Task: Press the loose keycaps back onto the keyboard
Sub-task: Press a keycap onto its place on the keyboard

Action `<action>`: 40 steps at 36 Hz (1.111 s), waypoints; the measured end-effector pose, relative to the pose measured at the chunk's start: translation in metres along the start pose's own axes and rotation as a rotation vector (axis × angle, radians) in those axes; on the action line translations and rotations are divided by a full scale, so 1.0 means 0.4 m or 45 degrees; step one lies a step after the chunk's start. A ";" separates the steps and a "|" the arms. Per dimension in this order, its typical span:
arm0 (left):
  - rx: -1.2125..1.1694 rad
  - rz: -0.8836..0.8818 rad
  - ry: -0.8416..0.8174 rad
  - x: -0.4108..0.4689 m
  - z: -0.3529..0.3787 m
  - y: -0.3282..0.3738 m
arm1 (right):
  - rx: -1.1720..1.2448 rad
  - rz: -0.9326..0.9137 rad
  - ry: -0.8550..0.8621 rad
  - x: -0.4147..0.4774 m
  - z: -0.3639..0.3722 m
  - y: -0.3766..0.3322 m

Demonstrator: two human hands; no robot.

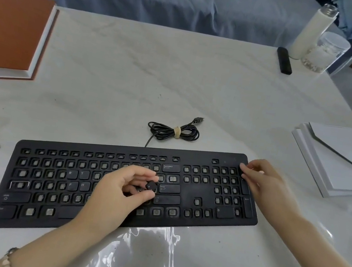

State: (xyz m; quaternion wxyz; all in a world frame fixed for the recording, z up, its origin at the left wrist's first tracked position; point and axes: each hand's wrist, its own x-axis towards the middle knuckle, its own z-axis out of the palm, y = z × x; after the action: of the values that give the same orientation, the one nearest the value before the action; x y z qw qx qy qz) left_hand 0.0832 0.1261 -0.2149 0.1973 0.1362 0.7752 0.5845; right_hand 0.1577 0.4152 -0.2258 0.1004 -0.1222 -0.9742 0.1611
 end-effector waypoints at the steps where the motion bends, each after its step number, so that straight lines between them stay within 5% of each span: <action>1: -0.048 -0.006 -0.004 -0.002 -0.001 0.000 | -0.076 -0.059 0.049 -0.010 0.011 0.005; 9: -0.262 0.025 -0.021 -0.007 0.002 0.014 | -0.257 -0.082 0.154 -0.049 0.037 -0.010; 18: -0.175 0.047 -0.012 -0.003 0.003 0.022 | -0.375 -0.089 0.152 -0.037 0.028 -0.034; 30: -0.166 0.024 0.040 -0.008 -0.010 0.015 | -0.167 0.032 0.249 -0.072 0.035 -0.052; 34: -0.119 0.006 0.060 -0.007 -0.020 0.006 | 0.217 0.147 0.241 -0.065 0.011 -0.156; 40: -0.065 0.126 0.018 -0.013 -0.025 0.015 | 1.080 0.445 -0.281 -0.045 0.024 -0.356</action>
State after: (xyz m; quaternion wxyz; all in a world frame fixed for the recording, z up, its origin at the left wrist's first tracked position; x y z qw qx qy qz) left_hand 0.0831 0.1170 -0.2061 0.1659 0.1651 0.7539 0.6139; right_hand 0.1433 0.2768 -0.1895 0.0086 -0.2149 -0.7920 0.5714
